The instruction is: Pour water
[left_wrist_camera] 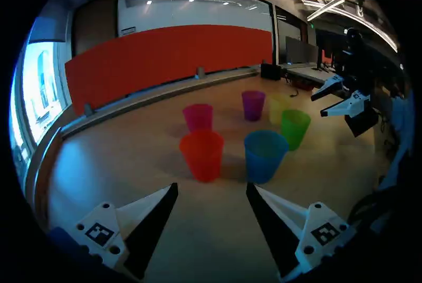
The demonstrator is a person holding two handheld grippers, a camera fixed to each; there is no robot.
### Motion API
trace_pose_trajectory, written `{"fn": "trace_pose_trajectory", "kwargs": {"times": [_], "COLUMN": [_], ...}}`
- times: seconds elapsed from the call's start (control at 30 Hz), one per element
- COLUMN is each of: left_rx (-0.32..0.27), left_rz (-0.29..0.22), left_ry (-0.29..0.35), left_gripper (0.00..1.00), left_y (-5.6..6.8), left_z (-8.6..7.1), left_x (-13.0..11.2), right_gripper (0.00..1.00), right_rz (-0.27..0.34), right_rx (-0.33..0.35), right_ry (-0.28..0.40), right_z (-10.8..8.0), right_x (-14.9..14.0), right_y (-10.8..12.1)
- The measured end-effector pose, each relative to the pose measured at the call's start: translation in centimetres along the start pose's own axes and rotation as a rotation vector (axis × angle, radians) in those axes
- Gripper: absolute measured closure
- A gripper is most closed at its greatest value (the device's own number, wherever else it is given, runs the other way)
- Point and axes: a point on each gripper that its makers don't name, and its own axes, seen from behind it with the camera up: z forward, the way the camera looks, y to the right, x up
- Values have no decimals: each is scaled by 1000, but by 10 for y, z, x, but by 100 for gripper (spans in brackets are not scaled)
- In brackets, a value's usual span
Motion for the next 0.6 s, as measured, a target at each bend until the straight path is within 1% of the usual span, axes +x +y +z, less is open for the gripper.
{"fn": "trace_pose_trajectory", "kwargs": {"times": [0.27,0.37,0.6], "left_rx": [110,149,224], "left_rz": [-32,-37,-33], "left_ry": [75,106,156], "left_gripper": [4,4,4], "left_y": [-29,-37,-49], "left_z": [-9,-12,-19], "left_x": [9,13,19], "right_gripper": [0,0,0], "right_rz": [53,75,98], "right_rx": [-115,-154,-238], "right_ry": [69,94,129], "right_z": [-15,-18,-20], "right_x": [17,20,20], "right_y": [23,31,42]}}
